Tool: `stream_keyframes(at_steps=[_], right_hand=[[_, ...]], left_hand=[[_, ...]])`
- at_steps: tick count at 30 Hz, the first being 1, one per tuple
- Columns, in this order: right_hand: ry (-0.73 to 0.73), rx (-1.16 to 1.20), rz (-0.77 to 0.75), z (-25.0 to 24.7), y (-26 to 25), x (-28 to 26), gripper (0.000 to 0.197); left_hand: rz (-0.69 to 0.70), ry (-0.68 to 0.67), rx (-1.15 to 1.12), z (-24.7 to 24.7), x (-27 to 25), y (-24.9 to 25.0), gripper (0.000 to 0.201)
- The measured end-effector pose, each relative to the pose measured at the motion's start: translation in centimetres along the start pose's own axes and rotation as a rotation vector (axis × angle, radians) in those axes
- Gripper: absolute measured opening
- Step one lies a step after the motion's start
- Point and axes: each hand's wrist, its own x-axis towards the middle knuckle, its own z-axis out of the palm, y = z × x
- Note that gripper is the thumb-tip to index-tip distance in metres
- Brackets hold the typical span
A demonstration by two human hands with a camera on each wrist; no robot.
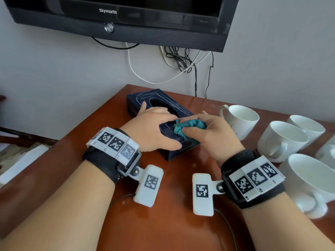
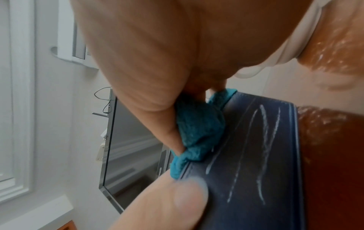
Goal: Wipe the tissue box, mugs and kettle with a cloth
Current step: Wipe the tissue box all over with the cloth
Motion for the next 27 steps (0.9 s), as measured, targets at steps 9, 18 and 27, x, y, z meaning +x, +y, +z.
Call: stream_keyframes(at_steps=[9, 18, 27], right_hand=[[0.230, 0.018, 0.050, -1.0, 1.5, 0.3, 0.020], [-0.072, -0.241, -0.103, 0.7, -1.1, 0.0, 0.030], [0.505, 0.213, -0.159, -0.7, -1.1, -0.8, 0.028]], left_hand=[[0.042, -0.009, -0.033, -0.3, -0.5, -0.9, 0.102], [0.047, 0.007, -0.021, -0.5, -0.6, -0.8, 0.110], [0.031, 0.022, -0.068, -0.7, -1.2, -0.2, 0.089]])
